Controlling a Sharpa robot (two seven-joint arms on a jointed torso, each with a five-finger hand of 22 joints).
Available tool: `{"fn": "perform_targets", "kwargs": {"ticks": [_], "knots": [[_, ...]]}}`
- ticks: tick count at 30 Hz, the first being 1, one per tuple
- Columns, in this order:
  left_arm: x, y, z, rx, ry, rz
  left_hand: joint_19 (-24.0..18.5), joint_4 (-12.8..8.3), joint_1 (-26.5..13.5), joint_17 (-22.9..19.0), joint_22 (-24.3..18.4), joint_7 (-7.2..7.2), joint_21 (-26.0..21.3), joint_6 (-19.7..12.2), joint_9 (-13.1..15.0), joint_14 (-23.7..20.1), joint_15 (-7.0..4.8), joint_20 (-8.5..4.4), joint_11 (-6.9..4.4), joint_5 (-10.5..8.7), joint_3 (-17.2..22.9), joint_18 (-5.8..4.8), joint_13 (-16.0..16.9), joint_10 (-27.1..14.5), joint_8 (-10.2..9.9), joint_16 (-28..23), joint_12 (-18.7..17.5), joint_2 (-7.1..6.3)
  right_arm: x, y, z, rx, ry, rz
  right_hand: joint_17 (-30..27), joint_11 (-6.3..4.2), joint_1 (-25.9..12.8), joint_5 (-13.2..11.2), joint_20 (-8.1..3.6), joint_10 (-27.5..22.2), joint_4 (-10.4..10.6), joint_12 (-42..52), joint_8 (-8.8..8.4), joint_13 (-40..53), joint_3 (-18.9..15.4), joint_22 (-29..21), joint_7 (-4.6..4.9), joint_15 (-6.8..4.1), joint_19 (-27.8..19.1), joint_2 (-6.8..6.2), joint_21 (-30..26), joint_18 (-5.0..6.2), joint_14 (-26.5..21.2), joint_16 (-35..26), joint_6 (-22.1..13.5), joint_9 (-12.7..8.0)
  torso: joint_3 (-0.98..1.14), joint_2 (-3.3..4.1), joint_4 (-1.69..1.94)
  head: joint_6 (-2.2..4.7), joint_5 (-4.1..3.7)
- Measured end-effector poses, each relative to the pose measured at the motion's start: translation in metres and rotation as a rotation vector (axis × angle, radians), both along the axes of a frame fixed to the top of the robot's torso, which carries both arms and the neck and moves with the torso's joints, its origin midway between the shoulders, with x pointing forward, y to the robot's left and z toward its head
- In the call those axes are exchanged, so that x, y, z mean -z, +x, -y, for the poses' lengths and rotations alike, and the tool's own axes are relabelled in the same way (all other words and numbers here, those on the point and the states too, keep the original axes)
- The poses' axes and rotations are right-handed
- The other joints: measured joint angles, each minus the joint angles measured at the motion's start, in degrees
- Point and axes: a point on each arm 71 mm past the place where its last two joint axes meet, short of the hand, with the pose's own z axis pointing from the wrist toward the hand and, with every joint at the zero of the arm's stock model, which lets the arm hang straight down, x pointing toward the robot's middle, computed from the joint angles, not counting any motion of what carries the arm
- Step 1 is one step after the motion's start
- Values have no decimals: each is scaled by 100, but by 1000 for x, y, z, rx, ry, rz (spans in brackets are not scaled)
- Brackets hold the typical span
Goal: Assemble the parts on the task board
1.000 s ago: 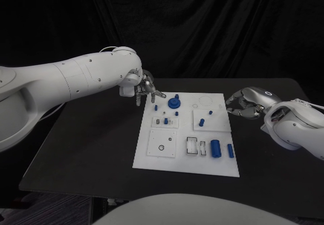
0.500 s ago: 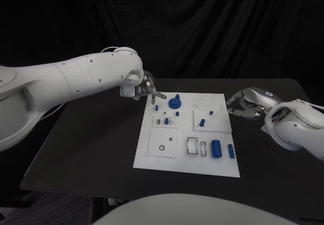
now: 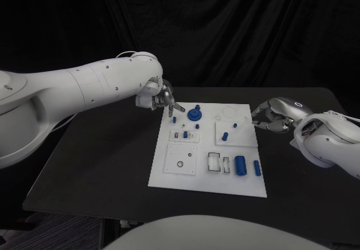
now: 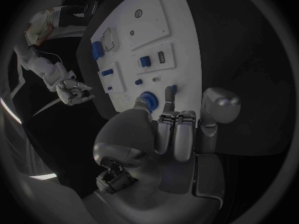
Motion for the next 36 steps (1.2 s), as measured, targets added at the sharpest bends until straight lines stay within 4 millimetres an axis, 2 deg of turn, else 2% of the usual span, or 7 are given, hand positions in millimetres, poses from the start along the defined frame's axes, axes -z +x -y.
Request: {"fn": "perform_targets", "kwargs": {"ticks": [9, 11, 15, 26, 36], "knots": [[6, 1, -1, -9, 29, -28, 20, -62, 60, 0, 486, -29, 447, 29, 66, 0, 0, -20, -20, 0, 62, -5, 0, 20, 0, 0, 0, -60, 0, 0, -1, -1, 0, -1, 0, 0, 0, 0, 0, 0, 0, 0, 0, 0, 0, 0, 0, 0, 0, 0, 0, 0, 0, 0, 0, 0, 0, 1, -3, 0, -21], [7, 1, 0, -10, 32, -31, 20, -62, 60, 0, 535, -26, 475, 32, 75, -2, -2, -20, -27, 0, 62, -91, 0, 13, 0, 0, 0, -60, 0, 0, -1, -2, 0, -1, 0, 0, 0, 0, 0, 0, 0, 0, 0, 0, 0, 0, 0, 0, 0, 0, 0, 0, 0, 0, 0, 0, 0, 1, -6, 0, -13], [11, 2, 1, -14, 37, -37, 20, -77, 60, 0, 528, -29, 475, 69, 101, -21, -21, -20, -40, 0, 77, -90, 0, -1, 0, 0, 0, -60, 0, 0, -2, -4, 0, -2, 0, 0, 0, 0, 0, 0, 0, 0, 0, 0, 0, 0, 0, 0, 0, 0, 0, 0, 0, 0, 0, 0, 2, 4, -9, 0, -12], [18, 4, -1, -29, 50, -26, -1, -181, 152, -1, 537, -29, 530, 69, 185, 0, -41, -40, -41, 190, 211, -90, 0, -1, 0, 0, 0, -73, 0, 0, -2, -5, -1, -3, 0, 0, 0, 0, 0, 0, 0, 0, 0, 4, 0, -1, 0, 0, 0, 0, 0, 0, 0, 0, 0, 0, 2, 10, -7, 0, -36], [20, 8, -3, -47, 47, 1, -1, -228, 184, -1, 448, -29, 502, 69, 208, 0, -41, -40, -41, 228, 259, -89, 0, -1, 0, 0, 0, -52, 0, 0, -3, -6, 0, -4, 0, 0, 0, 20, 0, 0, 0, 0, 0, 3, 0, -1, 0, 0, 0, 0, 0, 0, 0, 0, 0, 0, -1, 12, -1, 0, -56]]}}
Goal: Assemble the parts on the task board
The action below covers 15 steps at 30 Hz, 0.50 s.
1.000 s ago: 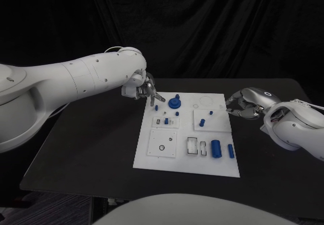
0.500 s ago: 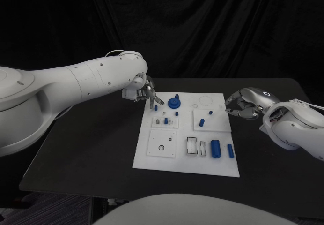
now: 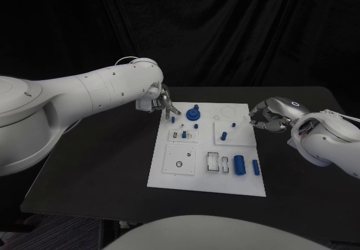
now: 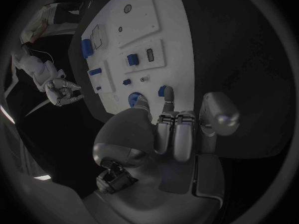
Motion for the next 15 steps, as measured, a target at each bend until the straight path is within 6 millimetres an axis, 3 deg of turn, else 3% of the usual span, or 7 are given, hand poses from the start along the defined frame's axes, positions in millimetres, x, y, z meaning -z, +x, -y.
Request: {"fn": "perform_targets", "kwargs": {"ticks": [15], "knots": [[4, 3, 2, -4, -4, 28, 0, -87, 95, 0, -144, 0, -133, 0, 58, 0, 1, 0, 0, 67, 87, 1, 0, 0, -23, 0, 0, -1, 0, 0, -1, -2, 0, -1, 0, 0, 0, 20, 0, 0, 0, 0, 0, -1, 0, 0, 0, 0, 0, 0, 0, 0, 0, 0, 0, 0, 2, -12, 7, 0, -21]]}}
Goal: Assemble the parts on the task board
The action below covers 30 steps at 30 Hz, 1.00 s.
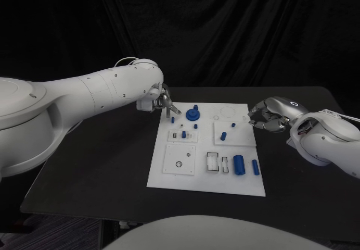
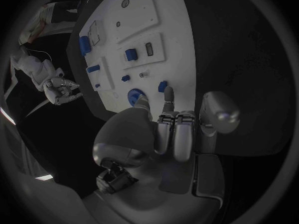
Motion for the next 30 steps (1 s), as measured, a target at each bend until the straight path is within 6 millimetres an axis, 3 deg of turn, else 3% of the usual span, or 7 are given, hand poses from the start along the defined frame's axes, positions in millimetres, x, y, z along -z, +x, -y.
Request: {"fn": "perform_targets", "kwargs": {"ticks": [30], "knots": [[10, 1, 1, 0, -5, -5, 0, -221, 127, 0, -522, 0, -422, 0, 92, 0, 1, 0, 1, 238, 221, 2, 7, -1, -67, 0, 6, 35, 0, 0, -2, -4, -1, -2, 0, 0, 0, 0, 0, 0, -16, 0, 0, -1, 16, 0, 0, 0, 0, 0, 0, 0, 0, 0, 0, 0, 0, 4, -6, -1, -25]]}}
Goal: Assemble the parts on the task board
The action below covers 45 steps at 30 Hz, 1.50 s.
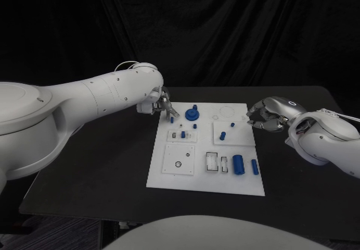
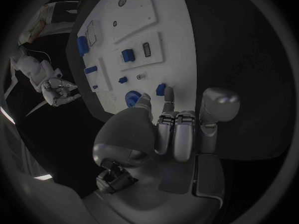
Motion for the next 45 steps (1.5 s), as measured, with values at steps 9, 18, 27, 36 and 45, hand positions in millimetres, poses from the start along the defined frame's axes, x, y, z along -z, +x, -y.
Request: {"fn": "perform_targets", "kwargs": {"ticks": [9, 18, 27, 36, 45], "knots": [[1, 0, 1, 6, -7, -1, 0, -58, 2, 0, -113, 0, -100, 0, 8, 0, 0, 0, 0, 68, 57, 0, 5, 0, -22, 0, 0, -3, 0, 0, -1, -1, -1, -2, 0, 0, 0, 23, 0, 0, 0, 0, 0, 0, 0, 0, 0, 0, 0, 0, -22, 0, 0, 0, 0, -5, 0, -6, 6, -1, -10], [3, -1, 2, 10, -10, -4, 0, -221, 128, 0, -226, 0, -177, 0, 24, -4, 4, 0, 1, 270, 221, 0, 9, 0, -89, 0, 18, 9, 0, 0, -1, -1, -2, -3, 0, 0, 0, 23, 0, 0, 0, 0, 0, -1, 0, 0, 0, 0, 0, 0, -22, 0, 0, 0, 0, -5, 2, -8, 7, -1, -11], [4, -1, 2, 13, -11, -6, 0, -315, 199, 0, -291, 0, -250, 0, 29, -10, 10, 0, 1, 423, 382, 1, 6, -1, -146, 0, 21, -16, 0, 0, -1, -1, -3, -5, 0, 0, 0, 23, 0, 0, -17, 0, 0, 0, 17, 0, 0, 0, 0, 0, -22, 0, 0, 0, 0, -4, 2, -8, 7, -1, -19], [4, -2, 3, 15, -13, -8, 0, -464, 268, 0, -373, 0, -296, 0, 36, -9, 11, 0, -15, 568, 659, 0, 6, 15, -194, 0, 23, -19, 1, 0, -1, -1, -4, -7, 0, 0, 0, 23, 0, 0, -17, 0, 0, 3, 17, 0, 0, 0, 0, 0, -22, 0, 0, 0, 0, -4, 2, -9, 7, -1, -23], [6, -3, 4, 18, -17, -11, 0, -544, 297, 0, -357, 0, -296, 0, 46, -9, 12, 0, -15, 752, 893, 0, 5, 15, -244, 0, 23, -48, 1, 0, -2, 0, -6, -9, 0, 0, 25, 48, 0, 0, -40, -22, 0, 3, 40, 0, 0, 0, 0, 25, -22, 0, 0, 0, 0, -4, 2, -8, 6, -1, -23]]}}
